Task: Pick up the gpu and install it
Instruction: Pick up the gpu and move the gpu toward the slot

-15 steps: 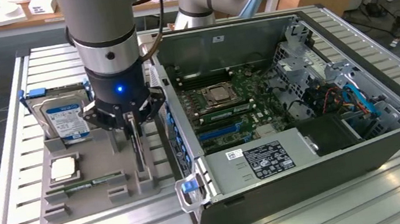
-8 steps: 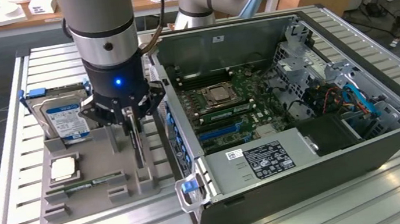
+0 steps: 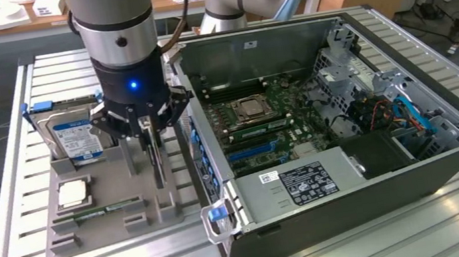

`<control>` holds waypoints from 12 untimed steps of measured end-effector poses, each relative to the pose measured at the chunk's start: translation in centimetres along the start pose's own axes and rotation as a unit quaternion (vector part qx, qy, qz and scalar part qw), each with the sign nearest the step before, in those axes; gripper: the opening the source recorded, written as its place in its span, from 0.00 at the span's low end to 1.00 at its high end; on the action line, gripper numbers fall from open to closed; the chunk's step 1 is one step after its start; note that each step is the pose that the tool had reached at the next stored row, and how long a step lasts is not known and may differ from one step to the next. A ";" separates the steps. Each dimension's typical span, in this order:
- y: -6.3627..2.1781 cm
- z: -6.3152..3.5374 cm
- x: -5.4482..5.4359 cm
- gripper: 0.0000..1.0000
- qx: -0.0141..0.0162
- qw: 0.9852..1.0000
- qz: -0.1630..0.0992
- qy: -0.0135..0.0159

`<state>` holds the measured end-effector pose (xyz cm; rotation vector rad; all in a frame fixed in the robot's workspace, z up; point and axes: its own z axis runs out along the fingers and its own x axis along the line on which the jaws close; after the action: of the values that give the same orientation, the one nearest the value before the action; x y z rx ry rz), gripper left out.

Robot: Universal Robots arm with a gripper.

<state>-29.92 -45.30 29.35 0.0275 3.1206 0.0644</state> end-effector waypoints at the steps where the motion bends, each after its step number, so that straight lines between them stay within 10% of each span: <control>1: 0.01 -0.17 0.0 0.27 0.000 1.000 0.000 0.000; 12: 0.09 -2.15 -0.1 0.27 0.000 1.000 0.000 0.000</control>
<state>-29.90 -45.30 31.50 0.0276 3.1205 0.0644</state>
